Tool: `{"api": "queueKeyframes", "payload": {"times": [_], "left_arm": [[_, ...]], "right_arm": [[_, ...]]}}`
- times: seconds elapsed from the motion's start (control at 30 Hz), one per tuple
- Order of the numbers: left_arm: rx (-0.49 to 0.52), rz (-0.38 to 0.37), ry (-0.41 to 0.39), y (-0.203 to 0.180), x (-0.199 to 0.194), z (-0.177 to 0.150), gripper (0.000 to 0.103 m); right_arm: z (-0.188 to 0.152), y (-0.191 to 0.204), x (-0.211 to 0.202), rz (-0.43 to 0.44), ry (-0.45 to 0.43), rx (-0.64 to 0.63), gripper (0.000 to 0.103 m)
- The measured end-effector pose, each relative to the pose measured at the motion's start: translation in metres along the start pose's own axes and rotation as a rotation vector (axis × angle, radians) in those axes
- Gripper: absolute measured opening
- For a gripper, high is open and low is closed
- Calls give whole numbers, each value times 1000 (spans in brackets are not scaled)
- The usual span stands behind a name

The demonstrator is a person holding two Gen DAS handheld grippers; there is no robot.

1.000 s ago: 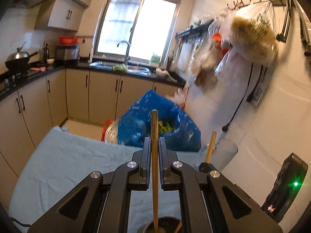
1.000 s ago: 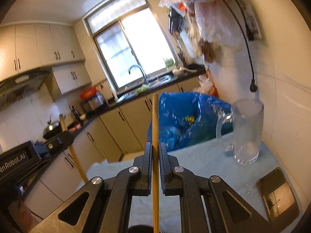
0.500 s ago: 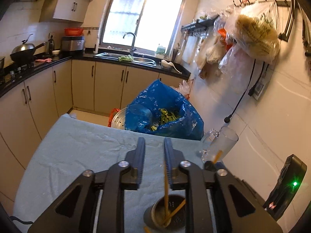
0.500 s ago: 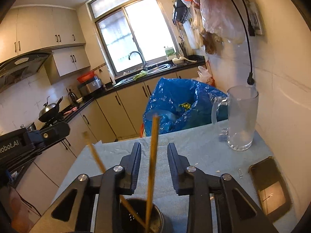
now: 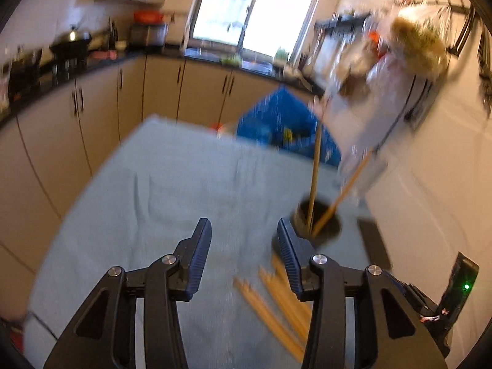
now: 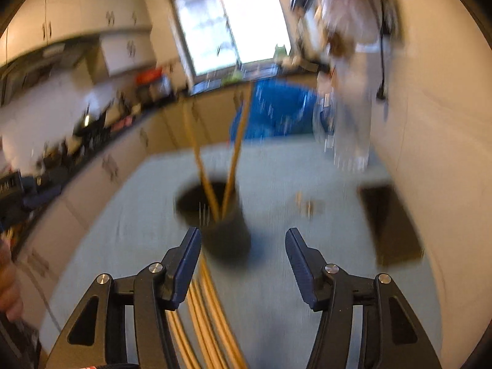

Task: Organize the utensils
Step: 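Grasp another chopstick from the pile with the left gripper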

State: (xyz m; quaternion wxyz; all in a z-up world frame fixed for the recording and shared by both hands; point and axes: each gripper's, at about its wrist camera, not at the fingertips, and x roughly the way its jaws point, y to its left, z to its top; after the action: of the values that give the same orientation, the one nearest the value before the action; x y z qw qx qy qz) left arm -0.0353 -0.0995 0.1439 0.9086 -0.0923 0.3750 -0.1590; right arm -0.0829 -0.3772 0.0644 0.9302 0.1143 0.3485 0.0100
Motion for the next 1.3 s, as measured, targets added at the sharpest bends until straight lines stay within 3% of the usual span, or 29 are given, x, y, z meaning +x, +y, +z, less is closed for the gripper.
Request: {"api": "queueKeyframes", "payload": {"times": [0.1, 0.37, 0.6, 0.77, 0.9, 0.97, 1.03, 1.17, 1.3], "left_arm": [[-17, 1, 113, 5, 23, -39, 43], [59, 21, 281, -18, 67, -107, 43], [169, 83, 277, -45, 81, -125, 42], [190, 90, 270, -51, 82, -123, 39], [274, 163, 263, -69, 93, -125, 36], [312, 167, 247, -76, 95, -126, 24], [354, 171, 247, -82, 96, -128, 18], [417, 163, 259, -73, 86, -133, 13], [430, 136, 291, -41, 70, -133, 11]], "right_arm": [[-35, -7, 13, 12, 109, -23, 61], [-78, -7, 17, -38, 175, -96, 42], [-88, 7, 12, -13, 211, -108, 17], [-92, 8, 14, -13, 204, -95, 18], [-89, -5, 12, -17, 196, -30, 18], [-89, -9, 10, -21, 193, -9, 18], [-90, -15, 8, -6, 202, 29, 18], [-92, -23, 6, 67, 256, 121, 17], [-99, -14, 2, 149, 305, 115, 17]]}}
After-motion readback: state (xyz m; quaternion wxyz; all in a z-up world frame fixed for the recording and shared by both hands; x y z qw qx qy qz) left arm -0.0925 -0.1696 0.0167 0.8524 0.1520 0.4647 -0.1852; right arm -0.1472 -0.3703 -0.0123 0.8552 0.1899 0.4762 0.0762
